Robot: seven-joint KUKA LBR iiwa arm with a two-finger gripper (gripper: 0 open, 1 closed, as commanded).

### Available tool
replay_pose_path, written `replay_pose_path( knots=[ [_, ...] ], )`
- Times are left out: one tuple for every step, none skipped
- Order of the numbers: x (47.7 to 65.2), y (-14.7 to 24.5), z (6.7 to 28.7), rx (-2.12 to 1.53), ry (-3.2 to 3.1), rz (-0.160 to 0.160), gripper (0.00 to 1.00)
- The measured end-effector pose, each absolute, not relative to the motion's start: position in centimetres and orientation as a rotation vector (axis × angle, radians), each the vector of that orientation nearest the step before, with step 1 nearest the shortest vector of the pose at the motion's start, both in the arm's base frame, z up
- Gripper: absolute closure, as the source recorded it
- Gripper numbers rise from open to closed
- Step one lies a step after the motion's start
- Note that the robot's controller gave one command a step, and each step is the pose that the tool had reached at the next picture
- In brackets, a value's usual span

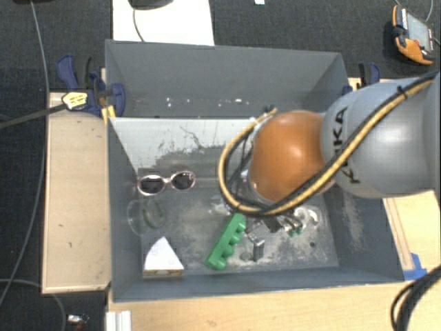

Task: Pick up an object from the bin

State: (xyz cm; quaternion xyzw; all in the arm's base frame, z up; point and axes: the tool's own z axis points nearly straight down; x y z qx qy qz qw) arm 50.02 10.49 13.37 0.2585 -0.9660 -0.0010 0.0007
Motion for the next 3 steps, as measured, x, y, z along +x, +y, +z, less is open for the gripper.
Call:
replay_pose_path(
  knots=[
    [50.15,9.64,6.9,1.501,-2.764,-0.004,0.0],
    [50.31,9.71,7.02,1.415,-2.81,-0.004,1.0],
    [50.33,9.72,7.03,1.391,-2.822,-0.005,1.0]
  ],
)
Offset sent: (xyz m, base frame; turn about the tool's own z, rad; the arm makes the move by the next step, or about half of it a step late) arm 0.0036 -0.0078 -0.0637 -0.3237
